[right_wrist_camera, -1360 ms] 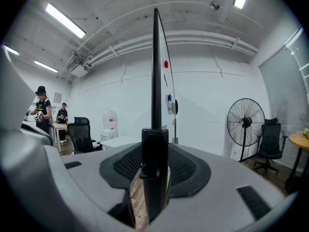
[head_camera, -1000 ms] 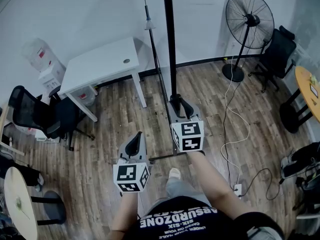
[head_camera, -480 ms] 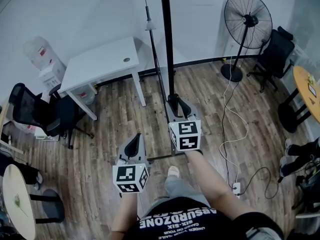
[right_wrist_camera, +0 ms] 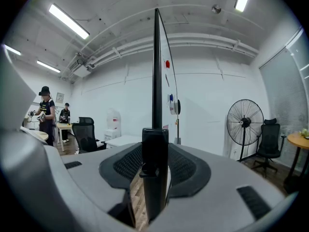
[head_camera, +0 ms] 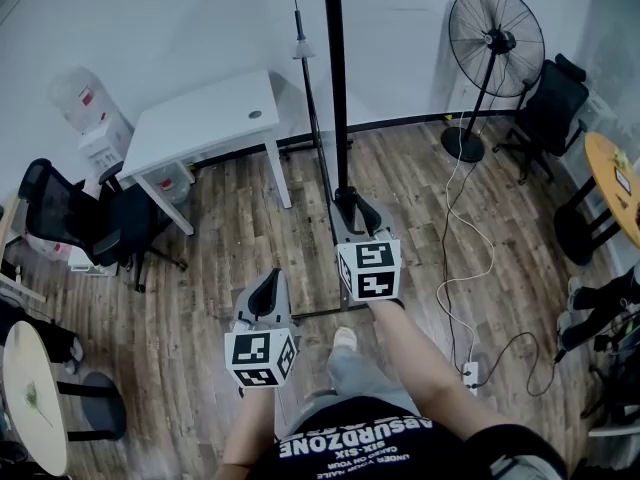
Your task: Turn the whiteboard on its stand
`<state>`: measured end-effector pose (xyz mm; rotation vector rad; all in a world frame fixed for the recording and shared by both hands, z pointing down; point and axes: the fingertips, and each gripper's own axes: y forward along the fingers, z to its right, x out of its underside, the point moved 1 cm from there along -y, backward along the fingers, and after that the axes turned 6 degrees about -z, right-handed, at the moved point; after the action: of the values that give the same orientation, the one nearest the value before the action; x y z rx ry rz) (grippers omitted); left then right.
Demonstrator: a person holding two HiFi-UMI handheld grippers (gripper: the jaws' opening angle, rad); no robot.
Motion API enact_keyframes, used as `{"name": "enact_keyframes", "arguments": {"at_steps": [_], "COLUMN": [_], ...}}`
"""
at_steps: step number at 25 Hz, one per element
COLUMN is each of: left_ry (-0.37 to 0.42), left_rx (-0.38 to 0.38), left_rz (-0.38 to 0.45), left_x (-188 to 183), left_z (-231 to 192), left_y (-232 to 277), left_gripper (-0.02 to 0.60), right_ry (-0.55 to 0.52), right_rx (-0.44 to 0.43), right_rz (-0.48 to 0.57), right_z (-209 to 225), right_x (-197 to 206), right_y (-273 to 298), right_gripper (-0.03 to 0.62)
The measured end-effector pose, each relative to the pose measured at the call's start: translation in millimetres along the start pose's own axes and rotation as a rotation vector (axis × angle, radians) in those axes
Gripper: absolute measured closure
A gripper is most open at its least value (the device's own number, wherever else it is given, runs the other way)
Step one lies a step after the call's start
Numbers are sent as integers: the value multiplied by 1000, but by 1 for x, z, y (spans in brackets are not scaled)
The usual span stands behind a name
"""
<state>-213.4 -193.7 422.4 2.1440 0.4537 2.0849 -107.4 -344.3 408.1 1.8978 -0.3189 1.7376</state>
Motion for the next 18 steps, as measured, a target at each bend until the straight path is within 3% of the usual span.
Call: {"name": "enact_keyframes", "arguments": {"at_steps": [18], "left_ry": [-4], "left_rx": [-4], "left_rz": [-7], "left_x": [12], "left_z": [6], "left_y": [-27], "left_gripper": [577], "right_ry": [4], "right_rx": [8], "right_rz": [3], "right_z": [-8], "right_x": [5], "right_y": [-23], "right_gripper": [431]}}
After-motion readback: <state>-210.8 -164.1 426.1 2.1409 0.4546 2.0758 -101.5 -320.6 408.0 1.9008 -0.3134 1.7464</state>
